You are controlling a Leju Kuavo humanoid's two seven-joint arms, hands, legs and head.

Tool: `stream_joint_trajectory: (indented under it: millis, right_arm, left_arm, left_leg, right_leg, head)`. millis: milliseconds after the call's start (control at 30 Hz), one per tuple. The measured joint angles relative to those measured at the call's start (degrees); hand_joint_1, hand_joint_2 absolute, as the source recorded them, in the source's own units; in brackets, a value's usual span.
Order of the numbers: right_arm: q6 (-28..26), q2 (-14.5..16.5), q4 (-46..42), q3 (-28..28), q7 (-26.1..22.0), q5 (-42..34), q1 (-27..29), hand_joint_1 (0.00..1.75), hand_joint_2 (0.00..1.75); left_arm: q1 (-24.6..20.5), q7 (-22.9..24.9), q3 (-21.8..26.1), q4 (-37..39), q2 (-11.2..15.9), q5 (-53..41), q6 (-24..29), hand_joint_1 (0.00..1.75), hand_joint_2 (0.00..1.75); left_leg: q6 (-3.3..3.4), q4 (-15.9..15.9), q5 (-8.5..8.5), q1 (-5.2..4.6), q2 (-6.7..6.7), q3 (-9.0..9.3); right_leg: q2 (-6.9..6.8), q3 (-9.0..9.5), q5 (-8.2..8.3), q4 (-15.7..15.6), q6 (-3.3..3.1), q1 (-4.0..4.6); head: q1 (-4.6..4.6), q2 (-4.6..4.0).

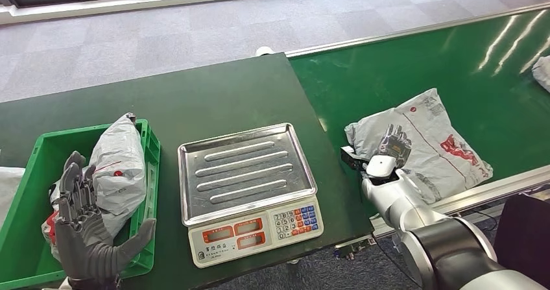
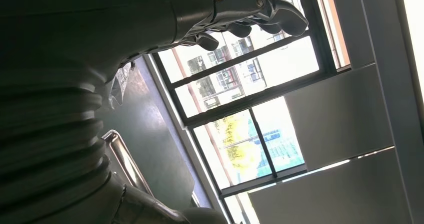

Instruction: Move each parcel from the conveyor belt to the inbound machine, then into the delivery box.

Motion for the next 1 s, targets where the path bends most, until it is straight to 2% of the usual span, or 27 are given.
stream_joint_trajectory:
  millis: [567,767,833,933,1000]
  right_arm:
    - [-0.76,-0.06,0.00,-1.14,-0.43,-0.02,0.60,0.00,1.75]
    - [-3.80,-0.61,-0.05,-4.52,-0.33,-0.38,4.48,0.00,1.75]
    - [-3.34,-1.17,-0.26,-6.51,-3.60,-1.50,6.78,0.00,1.75]
    - [0.48,-1.94,-1.66,-8.50,-13.79,-2.72,9.14,0.00,1.75]
    - [2.67,-2.10,-2.70,-8.93,-16.57,-2.44,9.36,0.00,1.75]
  left_arm:
    - [-0.51,0.00,0.28,0.91,-0.20,-0.33,0.06,0.00,1.75]
    - [-2.43,0.01,-1.03,4.16,0.77,3.92,4.08,0.00,1.75]
    - [-4.27,0.01,-3.12,6.90,1.93,6.95,6.83,0.00,1.75]
    - [-6.25,0.02,-5.39,9.77,3.41,9.82,10.55,0.00,1.75]
    - [-6.55,0.02,-5.84,10.51,3.97,9.71,11.38,0.00,1.75]
  left_leg:
    - [0.00,0.00,0.00,0.00,0.00,0.01]
    - [0.01,0.01,-0.01,0.00,-0.06,0.00]
    - [0.01,0.00,-0.02,0.01,-0.16,-0.02]
    - [-0.06,0.00,-0.13,0.03,0.06,0.09]
    - [-0.08,0.00,-0.26,0.04,0.38,0.30]
  right_leg:
    - [0.00,-0.02,0.00,-0.01,0.00,0.00]
    - [-0.09,-0.07,-0.03,-0.04,0.01,0.01]
    - [-0.20,0.00,-0.07,-0.04,0.03,0.02]
    - [0.03,0.09,-0.08,-0.03,0.02,0.03]
    - [0.32,0.19,-0.08,-0.04,0.02,0.04]
  head:
    - [0.00,0.00]
    - [-0.01,0.01]
    - [0.00,0.01]
    - [0.00,0.00]
    - [-0.02,0.00]
